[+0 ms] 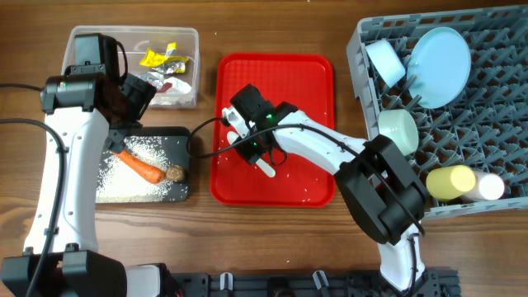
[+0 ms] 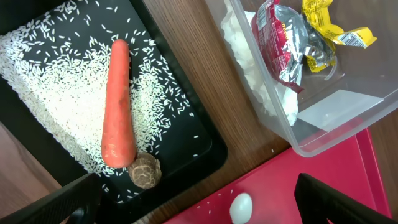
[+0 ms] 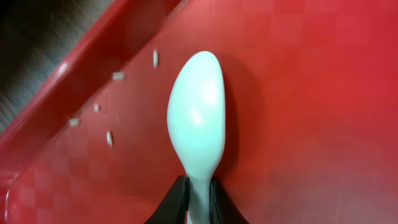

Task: Sort waste into correct bins and load items into the dishwasher rack
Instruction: 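Grasp the white spoon with the right gripper and lift it, then drop the white spoon into the dishwasher rack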

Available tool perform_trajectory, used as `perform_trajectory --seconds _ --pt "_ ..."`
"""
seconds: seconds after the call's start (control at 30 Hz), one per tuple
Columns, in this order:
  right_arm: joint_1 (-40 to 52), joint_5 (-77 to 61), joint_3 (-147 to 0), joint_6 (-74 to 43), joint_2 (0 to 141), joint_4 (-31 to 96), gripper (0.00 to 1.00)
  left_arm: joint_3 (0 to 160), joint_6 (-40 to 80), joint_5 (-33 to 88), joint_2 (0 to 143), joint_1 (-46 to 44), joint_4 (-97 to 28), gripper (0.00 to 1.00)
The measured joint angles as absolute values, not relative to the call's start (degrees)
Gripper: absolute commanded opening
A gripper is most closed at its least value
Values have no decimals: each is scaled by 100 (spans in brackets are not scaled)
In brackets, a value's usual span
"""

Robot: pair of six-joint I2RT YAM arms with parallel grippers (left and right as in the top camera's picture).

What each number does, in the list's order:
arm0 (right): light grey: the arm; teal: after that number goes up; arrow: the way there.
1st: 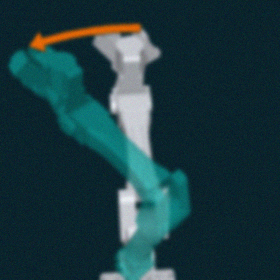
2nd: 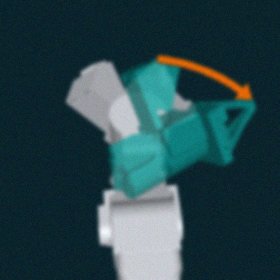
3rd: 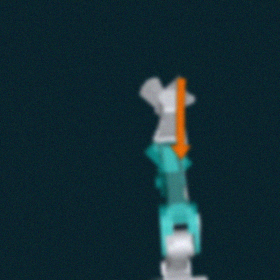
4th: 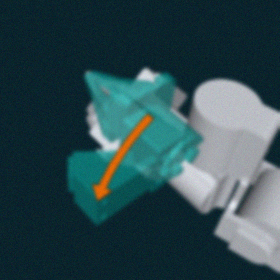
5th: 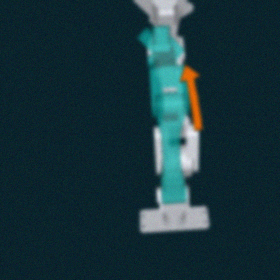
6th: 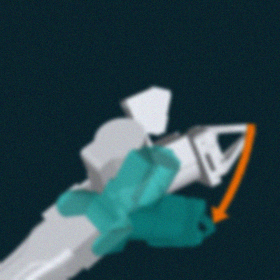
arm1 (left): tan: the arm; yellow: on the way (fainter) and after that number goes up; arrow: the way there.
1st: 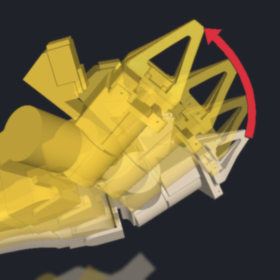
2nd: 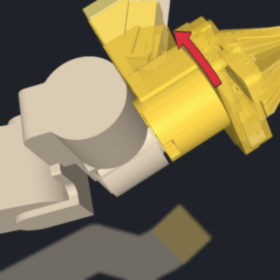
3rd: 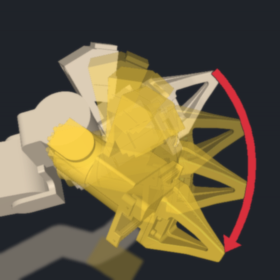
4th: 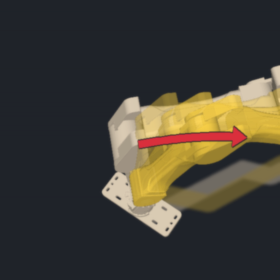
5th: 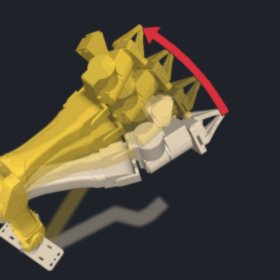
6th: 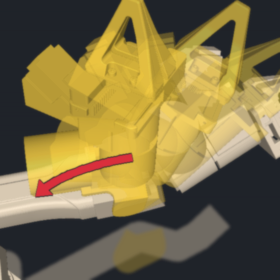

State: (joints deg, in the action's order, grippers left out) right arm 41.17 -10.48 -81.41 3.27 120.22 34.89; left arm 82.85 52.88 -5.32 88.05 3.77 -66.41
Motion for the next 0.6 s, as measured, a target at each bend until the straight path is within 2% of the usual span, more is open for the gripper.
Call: perform_trajectory --seconds 0.4,0.5,0.6 --pt "4036 -1345 -8291 303 12011 4694 5 8285 5288 -532 8805 377 -6643 100" --pt "3476 -1232 -8641 239 11708 5472 4 8285 5288 -532 8805 377 -6641 100" --pt "2604 -976 -9065 217 10560 5924 4 8285 5288 -532 8805 377 -6641 100"
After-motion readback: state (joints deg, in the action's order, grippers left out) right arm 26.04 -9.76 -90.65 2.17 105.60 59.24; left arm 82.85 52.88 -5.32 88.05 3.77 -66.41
